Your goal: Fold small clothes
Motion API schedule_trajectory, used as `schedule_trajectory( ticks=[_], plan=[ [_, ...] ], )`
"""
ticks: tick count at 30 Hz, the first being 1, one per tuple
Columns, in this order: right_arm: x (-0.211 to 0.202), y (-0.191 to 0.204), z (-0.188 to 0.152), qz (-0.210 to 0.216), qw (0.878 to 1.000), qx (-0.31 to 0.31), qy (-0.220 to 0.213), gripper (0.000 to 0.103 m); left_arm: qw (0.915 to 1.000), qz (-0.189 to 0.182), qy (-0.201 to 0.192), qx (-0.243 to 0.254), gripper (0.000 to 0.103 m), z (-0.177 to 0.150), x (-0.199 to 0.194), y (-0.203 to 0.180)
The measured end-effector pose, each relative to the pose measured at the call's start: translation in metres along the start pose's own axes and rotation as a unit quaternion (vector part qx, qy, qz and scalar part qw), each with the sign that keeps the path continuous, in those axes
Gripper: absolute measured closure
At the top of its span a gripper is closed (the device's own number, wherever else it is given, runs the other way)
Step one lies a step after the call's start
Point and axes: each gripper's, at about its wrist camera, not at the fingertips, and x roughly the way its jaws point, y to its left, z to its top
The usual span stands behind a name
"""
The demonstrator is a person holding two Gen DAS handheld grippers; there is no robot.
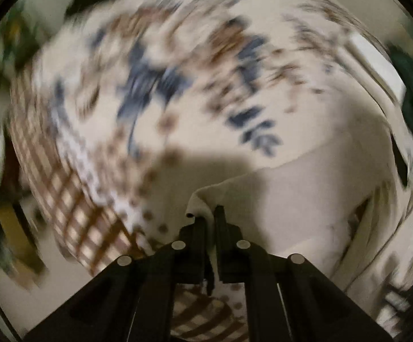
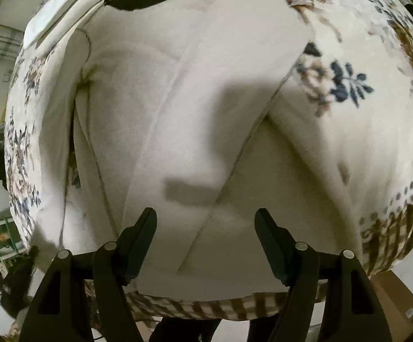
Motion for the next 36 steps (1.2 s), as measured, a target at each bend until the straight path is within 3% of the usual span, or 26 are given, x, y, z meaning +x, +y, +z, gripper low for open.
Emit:
schedule_trajectory(
  ticks=[2, 4, 8, 11, 15, 19, 21, 23, 25, 27, 28, 29, 33, 36],
  plan=[
    [-0.004, -0.010, 0.000, 0.001, 1.000, 0.006, 0.007, 0.030, 0.9975, 0.002, -0.031, 0.063, 0.099, -0.001, -0.024, -0.031],
    [-0.009, -0.017, 0.002, 0.008, 1.000, 0.011, 0.009, 0.030, 0.9898, 0.003, -0.061, 0.129, 0.099, -0.011, -0.042, -0.066],
    [-0.019, -0.053, 0.000, 0.027, 0.999, 0.015, 0.012, 0.030, 0.9734, -0.016, -0.077, 0.215, 0.099, -0.044, -0.064, -0.138],
    [-0.033, -0.093, -0.006, 0.026, 0.999, 0.021, 0.010, 0.030, 0.9574, -0.051, -0.073, 0.275, 0.099, -0.086, -0.074, -0.204],
    [-0.049, -0.161, -0.021, 0.025, 0.999, 0.037, 0.009, 0.030, 0.9294, -0.104, -0.045, 0.351, 0.099, -0.160, -0.078, -0.290],
    [-0.051, -0.223, -0.040, 0.016, 0.998, 0.060, 0.021, 0.030, 0.9037, -0.134, -0.023, 0.406, 0.098, -0.217, -0.068, -0.344],
    [-0.053, -0.256, -0.048, 0.018, 0.997, 0.071, 0.039, 0.030, 0.8966, -0.132, 0.000, 0.423, 0.096, -0.236, -0.054, -0.358],
    [-0.055, -0.274, -0.053, 0.021, 0.996, 0.072, 0.047, 0.030, 0.9009, -0.134, 0.013, 0.413, 0.094, -0.239, -0.047, -0.359],
    [-0.062, -0.288, -0.056, 0.027, 0.996, 0.070, 0.042, 0.030, 0.9117, -0.132, 0.034, 0.388, 0.090, -0.232, -0.041, -0.352],
    [-0.069, -0.301, -0.058, 0.052, 0.995, 0.072, 0.036, 0.030, 0.9265, -0.129, 0.052, 0.350, 0.061, -0.217, -0.034, -0.334],
    [-0.070, -0.300, -0.058, 0.063, 0.995, 0.073, 0.034, 0.030, 0.9332, -0.123, 0.061, 0.332, 0.027, -0.209, -0.030, -0.322],
    [-0.065, -0.285, -0.054, 0.074, 0.994, 0.074, 0.034, 0.030, 0.9394, -0.115, 0.067, 0.316, 0.009, -0.200, -0.028, -0.311],
    [-0.057, -0.273, -0.051, 0.128, 0.989, 0.054, 0.043, 0.030, 0.9690, -0.067, 0.064, 0.229, 0.009, -0.158, -0.027, -0.236],
    [-0.041, -0.258, -0.050, 0.138, 0.988, 0.043, 0.063, 0.030, 0.9815, -0.037, 0.070, 0.174, 0.009, -0.138, -0.018, -0.181]
  ],
)
